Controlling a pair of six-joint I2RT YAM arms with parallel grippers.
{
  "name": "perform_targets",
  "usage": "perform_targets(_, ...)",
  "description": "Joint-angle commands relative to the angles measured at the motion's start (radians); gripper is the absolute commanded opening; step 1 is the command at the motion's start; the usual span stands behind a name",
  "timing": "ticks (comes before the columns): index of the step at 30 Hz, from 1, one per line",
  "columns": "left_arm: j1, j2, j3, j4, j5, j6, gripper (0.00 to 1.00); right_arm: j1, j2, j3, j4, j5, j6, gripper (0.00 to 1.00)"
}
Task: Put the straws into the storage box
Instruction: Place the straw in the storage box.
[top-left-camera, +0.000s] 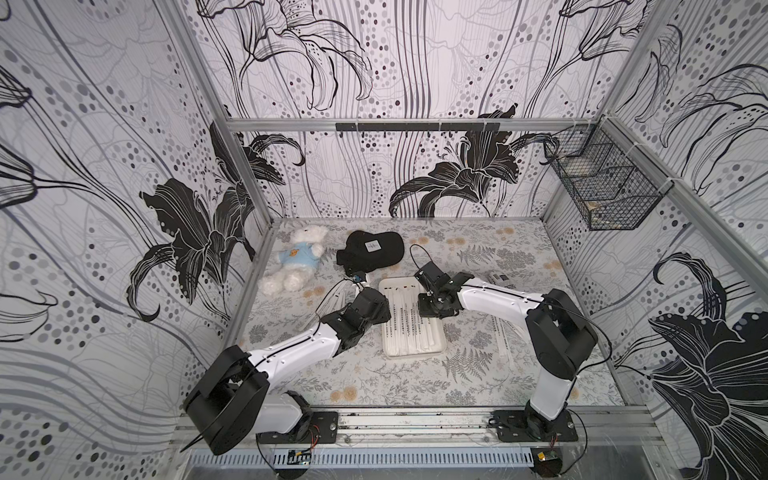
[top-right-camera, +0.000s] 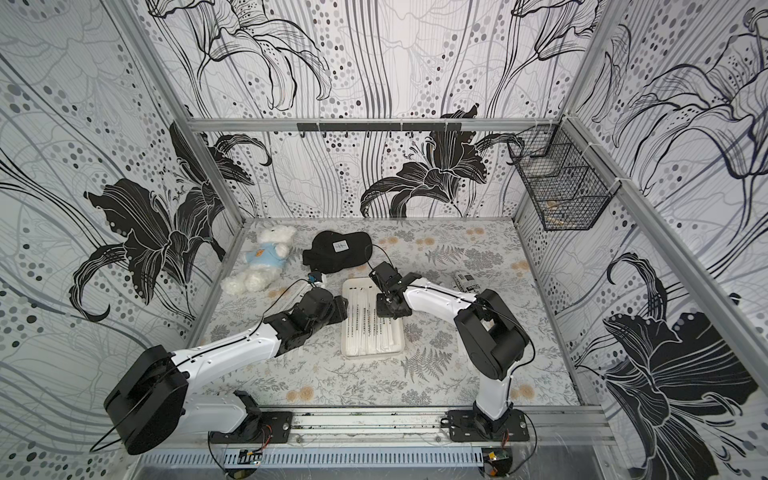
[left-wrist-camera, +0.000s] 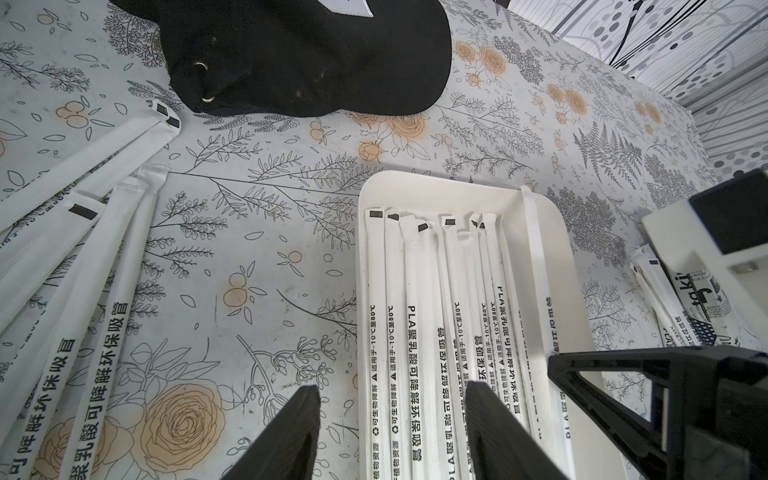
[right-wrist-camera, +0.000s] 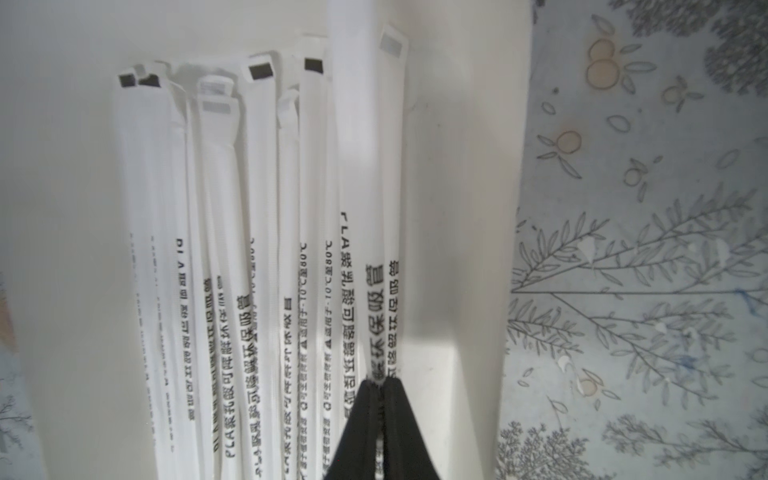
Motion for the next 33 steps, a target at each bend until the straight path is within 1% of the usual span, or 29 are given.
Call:
perform_targets(1,0.007,-0.007,-0.011,0.033,0.004,0.001,0.61,0.0,0.032,-0.007,-0.026,0.024,-0.014,0.09)
perform_targets(11,0.01,-0.024,-0.02,0.03,0.001,0.0,0.61,0.0,0.047,-0.022,-0.018,0.031,-0.017,0.09)
perform_targets(18,0.01,-0.023,-0.014,0.035,0.005,0.0,0.61,0.0,0.036,-0.013,-0.028,0.045,-0.024,0.16)
perform_targets(22,0.01,-0.02,-0.009,0.035,0.006,0.003,0.61,0.0,0.014,0.001,-0.052,0.056,-0.032,0.17)
perform_targets(26,0.01,-0.012,0.0,0.036,0.008,0.006,0.61,0.0,-0.025,0.02,-0.09,0.066,-0.034,0.2)
perform_targets(29,0.01,-0.012,0.013,0.025,0.005,0.012,0.61,-0.004,-0.084,0.021,-0.129,0.073,-0.037,0.2)
perform_targets(33,0.009,-0.024,0.025,0.01,-0.016,0.032,0.61,-0.071,-0.193,-0.045,-0.166,0.081,-0.055,0.2)
